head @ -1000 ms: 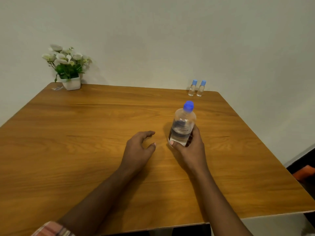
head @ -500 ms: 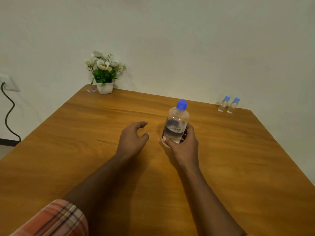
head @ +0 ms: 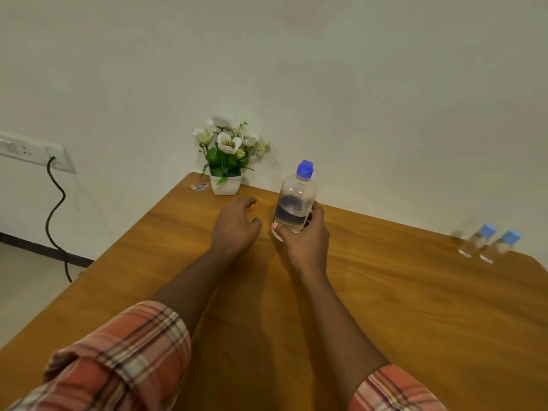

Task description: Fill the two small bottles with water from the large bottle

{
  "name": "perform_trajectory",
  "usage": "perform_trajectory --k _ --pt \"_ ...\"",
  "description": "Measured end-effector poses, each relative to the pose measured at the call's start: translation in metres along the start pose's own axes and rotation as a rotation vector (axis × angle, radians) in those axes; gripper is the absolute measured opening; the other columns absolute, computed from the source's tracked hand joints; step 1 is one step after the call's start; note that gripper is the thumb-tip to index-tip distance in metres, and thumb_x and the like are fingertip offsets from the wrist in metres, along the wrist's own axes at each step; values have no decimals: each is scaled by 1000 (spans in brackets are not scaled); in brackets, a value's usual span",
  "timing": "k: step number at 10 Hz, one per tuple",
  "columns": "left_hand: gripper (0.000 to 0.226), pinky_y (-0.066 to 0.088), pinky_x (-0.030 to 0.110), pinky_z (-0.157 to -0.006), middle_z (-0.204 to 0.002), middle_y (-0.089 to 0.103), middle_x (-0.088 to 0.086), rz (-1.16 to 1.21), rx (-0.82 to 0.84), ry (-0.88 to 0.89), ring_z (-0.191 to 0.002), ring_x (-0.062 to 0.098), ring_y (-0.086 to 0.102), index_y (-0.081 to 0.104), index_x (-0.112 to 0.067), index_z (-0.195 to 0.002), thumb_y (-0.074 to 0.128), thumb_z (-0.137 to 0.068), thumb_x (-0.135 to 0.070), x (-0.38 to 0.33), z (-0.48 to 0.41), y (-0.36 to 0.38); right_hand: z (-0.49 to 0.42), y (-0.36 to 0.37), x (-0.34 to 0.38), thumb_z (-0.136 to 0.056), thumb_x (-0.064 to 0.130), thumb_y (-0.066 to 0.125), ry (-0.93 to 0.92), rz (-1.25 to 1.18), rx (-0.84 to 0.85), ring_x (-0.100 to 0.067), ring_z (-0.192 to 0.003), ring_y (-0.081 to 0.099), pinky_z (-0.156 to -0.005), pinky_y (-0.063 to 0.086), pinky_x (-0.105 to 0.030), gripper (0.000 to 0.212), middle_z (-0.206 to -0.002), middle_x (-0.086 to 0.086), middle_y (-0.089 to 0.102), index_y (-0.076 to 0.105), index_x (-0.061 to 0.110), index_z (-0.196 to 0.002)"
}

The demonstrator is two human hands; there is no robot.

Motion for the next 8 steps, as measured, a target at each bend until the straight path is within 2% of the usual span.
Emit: perform_trajectory --k 2,4,6,7,8 --pt "50 45 35 -94 -128 58 10 -56 21 66 -115 24 54 52 -13 -131 62 -83 -24 7 -48 17 -51 36 -17 -70 30 85 -21 41 -14 -14 -103 62 -81 57 -31 74 -118 6 63 44 25 -132" --pt "49 47 39 -93 -128 58 10 -128 47 65 -113 26 54 51 -14 -130 60 -84 -28 19 -66 37 -75 49 -32 -69 34 84 -1 60 -34 -18 -107 61 -85 57 -37 78 -123 3 62 43 24 -135" --pt "51 47 40 -96 -131 57 9 -199 60 67 -116 26 53 50 -14 -132 60 -85 -29 20 -70 42 -82 52 -35 -68 32 85 -6 73 -24 -19 -109 61 -87 56 -38 80 -125 3 62 42 24 -135" --pt "49 49 41 -93 -127 59 9 -244 58 72 -111 25 56 52 -14 -131 58 -86 -31 15 -61 39 -73 45 -35 -68 29 86 7 92 25 -20 -114 58 -90 54 -37 86 -129 0 59 38 23 -139" --pt "43 51 40 -86 -119 62 11 -272 15 67 -103 26 58 56 -12 -127 55 -88 -30 12 -49 33 -59 33 -39 -73 26 83 38 132 57 -22 -129 48 -101 46 -37 96 -144 -5 49 27 18 -150"
Point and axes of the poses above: each hand's wrist, its own z-axis away from the middle knuckle, its own y-axis out of the palm, x = y × z, the point moved 7 cm from there along -z, towards the middle knuckle
